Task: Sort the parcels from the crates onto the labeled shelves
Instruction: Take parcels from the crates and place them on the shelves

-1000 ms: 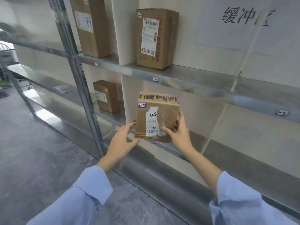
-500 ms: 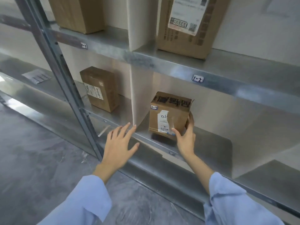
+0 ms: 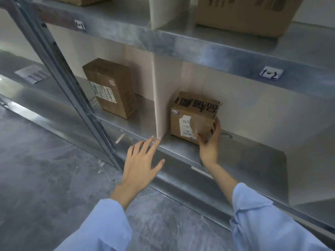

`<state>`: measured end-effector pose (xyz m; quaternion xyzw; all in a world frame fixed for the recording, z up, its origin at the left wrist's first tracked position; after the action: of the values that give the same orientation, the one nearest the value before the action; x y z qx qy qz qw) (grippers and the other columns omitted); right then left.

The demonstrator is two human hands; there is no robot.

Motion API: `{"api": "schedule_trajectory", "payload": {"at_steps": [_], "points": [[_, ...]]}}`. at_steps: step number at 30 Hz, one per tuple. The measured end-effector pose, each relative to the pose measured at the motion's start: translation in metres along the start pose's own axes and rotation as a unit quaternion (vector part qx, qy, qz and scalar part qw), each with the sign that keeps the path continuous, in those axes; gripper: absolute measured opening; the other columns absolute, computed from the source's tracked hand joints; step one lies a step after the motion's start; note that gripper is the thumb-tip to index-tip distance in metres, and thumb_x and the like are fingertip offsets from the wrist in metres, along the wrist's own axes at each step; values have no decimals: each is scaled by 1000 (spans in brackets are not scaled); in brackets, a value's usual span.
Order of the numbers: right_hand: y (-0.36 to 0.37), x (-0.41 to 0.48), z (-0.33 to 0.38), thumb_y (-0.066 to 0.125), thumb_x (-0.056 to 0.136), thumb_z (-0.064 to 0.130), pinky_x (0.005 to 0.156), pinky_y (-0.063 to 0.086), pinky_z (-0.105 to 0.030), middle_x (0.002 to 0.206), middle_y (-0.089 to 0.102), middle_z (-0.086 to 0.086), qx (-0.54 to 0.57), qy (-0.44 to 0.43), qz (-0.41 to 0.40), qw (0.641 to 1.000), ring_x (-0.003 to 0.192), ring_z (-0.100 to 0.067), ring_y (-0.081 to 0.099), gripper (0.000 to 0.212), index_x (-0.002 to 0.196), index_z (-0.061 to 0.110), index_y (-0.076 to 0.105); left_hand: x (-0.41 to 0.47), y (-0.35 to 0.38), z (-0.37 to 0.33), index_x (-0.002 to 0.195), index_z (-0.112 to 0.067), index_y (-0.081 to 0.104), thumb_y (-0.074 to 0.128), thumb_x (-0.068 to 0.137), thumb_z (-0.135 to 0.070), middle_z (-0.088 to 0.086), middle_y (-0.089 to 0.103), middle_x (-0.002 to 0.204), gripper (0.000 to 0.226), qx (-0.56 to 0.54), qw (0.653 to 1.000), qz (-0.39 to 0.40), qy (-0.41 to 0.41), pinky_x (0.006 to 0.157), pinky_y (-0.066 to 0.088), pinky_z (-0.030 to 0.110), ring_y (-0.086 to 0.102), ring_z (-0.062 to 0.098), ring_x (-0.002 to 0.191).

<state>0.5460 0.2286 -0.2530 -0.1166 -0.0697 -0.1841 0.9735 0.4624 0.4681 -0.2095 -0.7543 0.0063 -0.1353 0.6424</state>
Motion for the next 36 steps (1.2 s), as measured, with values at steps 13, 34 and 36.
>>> {"api": "schedule_trajectory", "payload": {"at_steps": [13,34,36], "points": [[-86,-34,17,63,93,38,104,43,-42,152,41,-7,-273,34,79,958,136,-31,41,68,152,28,31,-17,-15,-67,150,-27,35,32,89,-63,-1,45,149,71,-12,999,19,31,104,35,41,45,26,128],[-542,-286,99,39,96,62,114,29,-45,165,14,2,-518,4,-3,855,148,-26,18,70,156,39,13,-192,-80,-488,148,-28,40,31,85,-66,1,48,148,74,-85,960,5,265,101,31,41,47,31,124],[-602,-314,104,39,96,63,113,30,-45,164,15,2,-527,25,-49,848,148,-26,18,70,156,39,13,-210,-86,-547,148,-28,41,31,85,-66,1,49,147,74,-96,947,3,306,100,29,40,47,31,124]]}}
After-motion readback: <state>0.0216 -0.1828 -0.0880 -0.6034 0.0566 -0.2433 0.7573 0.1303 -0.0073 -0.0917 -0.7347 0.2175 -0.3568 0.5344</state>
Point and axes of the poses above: each hand's wrist, its own x-axis towards the middle knuckle, its own y-axis out of the palm, z = x × y, the point moved 3 cm from there along x, towards the middle knuckle
